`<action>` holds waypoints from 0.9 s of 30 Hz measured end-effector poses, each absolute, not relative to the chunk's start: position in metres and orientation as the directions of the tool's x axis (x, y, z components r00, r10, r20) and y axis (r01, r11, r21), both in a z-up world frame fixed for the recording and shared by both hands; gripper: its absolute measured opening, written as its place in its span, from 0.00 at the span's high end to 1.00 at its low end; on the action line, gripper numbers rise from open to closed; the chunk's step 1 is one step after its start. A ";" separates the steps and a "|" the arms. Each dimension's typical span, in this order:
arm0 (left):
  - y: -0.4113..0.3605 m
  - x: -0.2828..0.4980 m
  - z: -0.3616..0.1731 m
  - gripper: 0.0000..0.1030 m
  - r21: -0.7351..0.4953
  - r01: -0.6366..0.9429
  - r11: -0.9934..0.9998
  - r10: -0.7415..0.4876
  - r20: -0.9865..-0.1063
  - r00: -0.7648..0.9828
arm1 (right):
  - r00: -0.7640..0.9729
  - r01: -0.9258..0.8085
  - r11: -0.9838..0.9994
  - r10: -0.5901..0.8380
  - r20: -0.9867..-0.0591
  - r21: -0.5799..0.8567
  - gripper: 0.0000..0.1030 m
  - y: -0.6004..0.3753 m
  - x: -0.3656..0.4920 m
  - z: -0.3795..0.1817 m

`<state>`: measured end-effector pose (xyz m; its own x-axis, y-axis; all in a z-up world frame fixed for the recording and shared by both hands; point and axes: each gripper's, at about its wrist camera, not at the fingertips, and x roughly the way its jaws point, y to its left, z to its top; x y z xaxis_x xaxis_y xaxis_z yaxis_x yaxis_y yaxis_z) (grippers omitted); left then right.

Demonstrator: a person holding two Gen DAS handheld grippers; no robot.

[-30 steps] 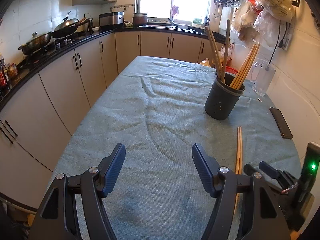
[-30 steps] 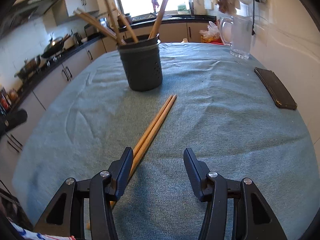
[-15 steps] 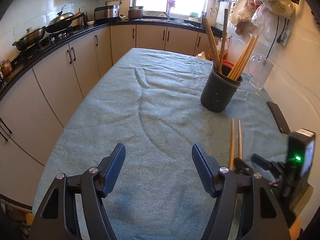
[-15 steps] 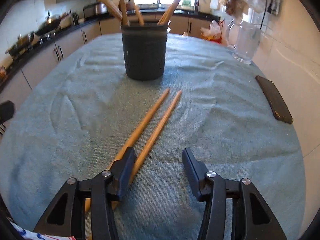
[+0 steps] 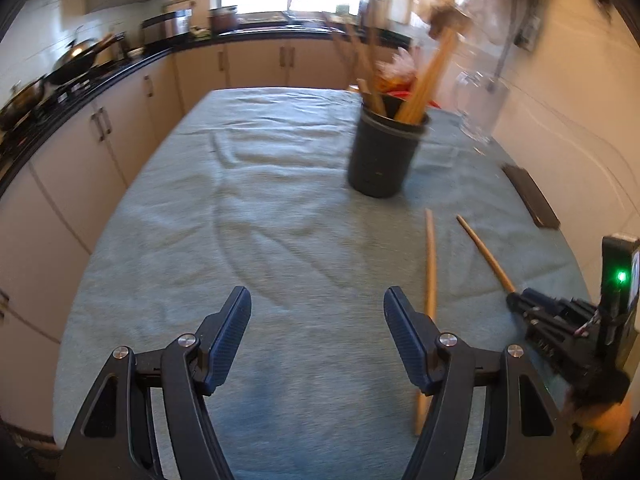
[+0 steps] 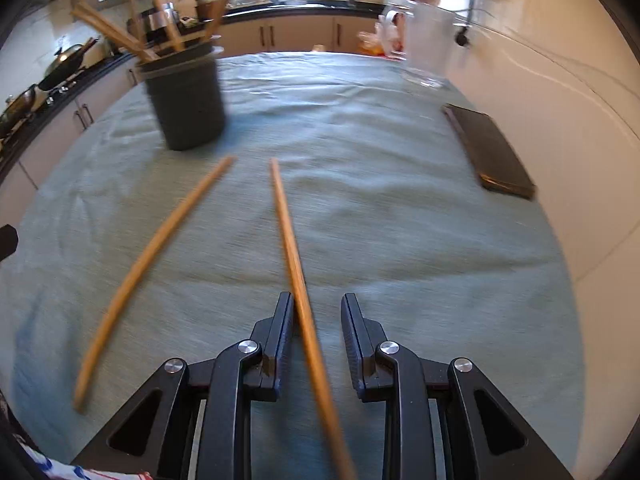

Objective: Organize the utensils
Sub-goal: 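Move both open tools back to the remaining chopsticks on the towel, then close the right tool on one chopstick while the left tool grasps another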

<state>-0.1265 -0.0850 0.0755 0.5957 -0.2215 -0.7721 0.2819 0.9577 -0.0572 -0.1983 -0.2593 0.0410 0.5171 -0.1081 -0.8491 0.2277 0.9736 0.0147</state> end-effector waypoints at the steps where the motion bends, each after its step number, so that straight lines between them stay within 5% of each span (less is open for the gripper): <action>1: -0.095 -0.124 0.074 0.34 -0.050 0.312 0.949 -0.232 -0.780 0.581 | 0.511 0.234 0.972 -0.104 -0.853 0.022 0.74 -0.269 -0.202 0.041; 13: -0.191 -0.077 0.044 0.35 0.018 0.514 0.858 -0.248 -0.860 0.445 | 0.478 0.098 0.995 -0.025 -0.878 0.025 0.73 -0.293 -0.157 0.042; 15: -0.202 -0.070 0.039 0.40 0.010 0.539 0.842 -0.260 -0.868 0.423 | 0.475 0.068 0.997 0.007 -0.880 0.045 0.73 -0.294 -0.146 0.041; 19: -0.219 -0.058 0.024 0.71 0.037 0.561 0.827 -0.227 -0.891 0.394 | 0.469 0.034 0.999 0.021 -0.883 0.042 0.73 -0.294 -0.128 0.040; 22: -0.225 -0.053 0.016 0.87 0.036 0.565 0.825 -0.217 -0.901 0.375 | 0.470 0.019 0.999 0.033 -0.882 0.047 0.86 -0.295 -0.118 0.040; 27: -0.210 -0.049 0.017 0.94 -0.033 0.490 0.871 -0.236 -0.903 0.359 | 0.465 0.064 0.990 0.085 -0.881 0.129 0.92 -0.302 -0.113 0.039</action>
